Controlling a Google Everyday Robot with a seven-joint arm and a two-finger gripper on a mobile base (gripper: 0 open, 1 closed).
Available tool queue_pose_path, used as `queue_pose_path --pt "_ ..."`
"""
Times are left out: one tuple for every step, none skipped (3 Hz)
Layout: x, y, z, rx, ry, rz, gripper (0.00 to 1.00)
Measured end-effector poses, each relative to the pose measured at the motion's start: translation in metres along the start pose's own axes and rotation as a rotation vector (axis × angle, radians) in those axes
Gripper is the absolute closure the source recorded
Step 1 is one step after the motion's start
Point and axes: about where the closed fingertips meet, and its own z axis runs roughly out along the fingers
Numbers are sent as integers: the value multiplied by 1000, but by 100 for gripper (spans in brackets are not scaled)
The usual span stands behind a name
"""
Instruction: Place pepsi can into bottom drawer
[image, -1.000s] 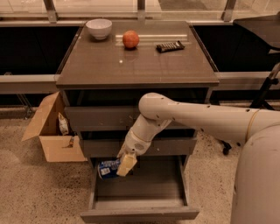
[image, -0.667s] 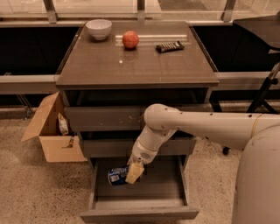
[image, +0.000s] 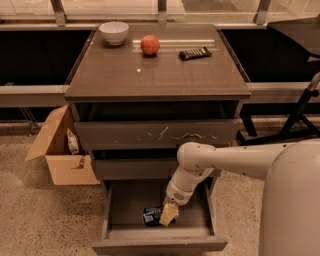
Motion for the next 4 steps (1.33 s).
queue_pose_path --pt "0 0 0 0 0 0 100" --pt "4 -8 7 61 47 -8 100" --pt "29 -40 15 163 68 -7 100" --pt "54 -72 21 223 52 -8 100"
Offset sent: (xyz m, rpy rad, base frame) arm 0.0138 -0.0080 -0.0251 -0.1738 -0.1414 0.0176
